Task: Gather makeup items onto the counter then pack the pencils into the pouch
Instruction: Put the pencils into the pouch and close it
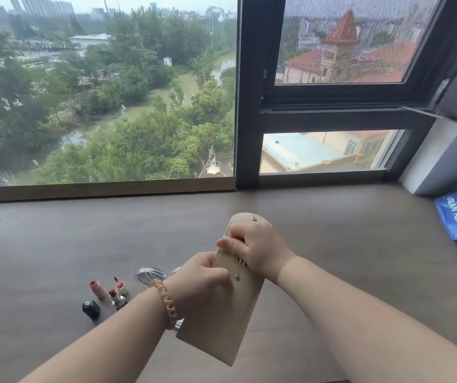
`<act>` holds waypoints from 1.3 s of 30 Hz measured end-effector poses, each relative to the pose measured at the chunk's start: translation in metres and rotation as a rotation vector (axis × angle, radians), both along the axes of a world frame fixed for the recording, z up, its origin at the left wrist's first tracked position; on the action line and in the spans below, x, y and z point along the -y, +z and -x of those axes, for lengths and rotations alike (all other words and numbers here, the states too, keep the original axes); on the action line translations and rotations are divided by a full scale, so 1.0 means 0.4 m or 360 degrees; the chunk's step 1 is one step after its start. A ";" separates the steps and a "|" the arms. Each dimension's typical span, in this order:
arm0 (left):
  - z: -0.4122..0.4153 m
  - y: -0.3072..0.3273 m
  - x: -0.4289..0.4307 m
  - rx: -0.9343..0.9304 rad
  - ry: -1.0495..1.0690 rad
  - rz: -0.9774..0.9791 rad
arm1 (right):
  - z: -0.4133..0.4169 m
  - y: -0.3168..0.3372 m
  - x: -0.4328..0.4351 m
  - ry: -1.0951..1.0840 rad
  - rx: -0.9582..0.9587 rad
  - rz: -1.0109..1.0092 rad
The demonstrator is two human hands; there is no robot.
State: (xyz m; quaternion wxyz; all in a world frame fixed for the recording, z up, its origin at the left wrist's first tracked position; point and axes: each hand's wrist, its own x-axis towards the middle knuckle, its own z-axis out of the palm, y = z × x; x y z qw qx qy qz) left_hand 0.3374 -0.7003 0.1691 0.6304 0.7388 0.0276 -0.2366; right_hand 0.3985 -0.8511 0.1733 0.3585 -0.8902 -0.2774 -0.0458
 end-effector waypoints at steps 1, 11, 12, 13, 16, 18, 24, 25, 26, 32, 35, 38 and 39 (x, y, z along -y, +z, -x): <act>0.001 0.000 0.003 -0.0004 0.0006 0.0016 | -0.003 -0.001 0.000 0.0012 0.0008 -0.0011; 0.003 0.002 0.022 0.0017 -0.0052 0.0241 | -0.039 0.025 0.033 0.0009 -0.0182 0.0022; 0.003 0.002 0.022 0.0020 -0.0061 0.0254 | -0.040 0.027 0.034 -0.0002 -0.0213 0.0029; 0.003 0.003 0.023 0.0025 -0.0068 0.0268 | -0.041 0.028 0.036 -0.0010 -0.0240 0.0030; 0.002 0.001 0.023 0.0067 -0.0088 0.0271 | -0.044 0.037 0.039 -0.0017 -0.0288 0.0041; 0.002 0.001 0.022 0.0087 -0.0113 0.0272 | -0.050 0.049 0.045 -0.0037 -0.0260 0.0072; 0.010 -0.004 0.015 0.0036 -0.0183 0.0318 | -0.091 0.090 0.097 -0.0157 -0.0191 0.0009; 0.012 -0.007 0.015 0.0029 -0.0193 0.0334 | -0.094 0.087 0.100 -0.0143 -0.0186 0.0033; 0.016 -0.010 0.017 0.0016 -0.0200 0.0352 | -0.094 0.081 0.101 -0.0124 -0.0177 0.0063; 0.024 -0.018 0.023 -0.0019 -0.0093 0.0361 | -0.077 0.041 0.115 -0.0463 -0.0139 -0.0307; 0.022 -0.032 0.019 -0.0043 0.0016 0.0443 | -0.045 -0.018 0.142 -0.0991 -0.0144 -0.0806; 0.023 -0.066 0.026 -0.0078 0.0141 0.0443 | 0.007 -0.097 0.142 -0.1088 -0.0689 -0.0912; 0.024 -0.081 0.031 -0.0087 0.0175 0.0418 | 0.028 -0.123 0.136 -0.0986 -0.0989 -0.0930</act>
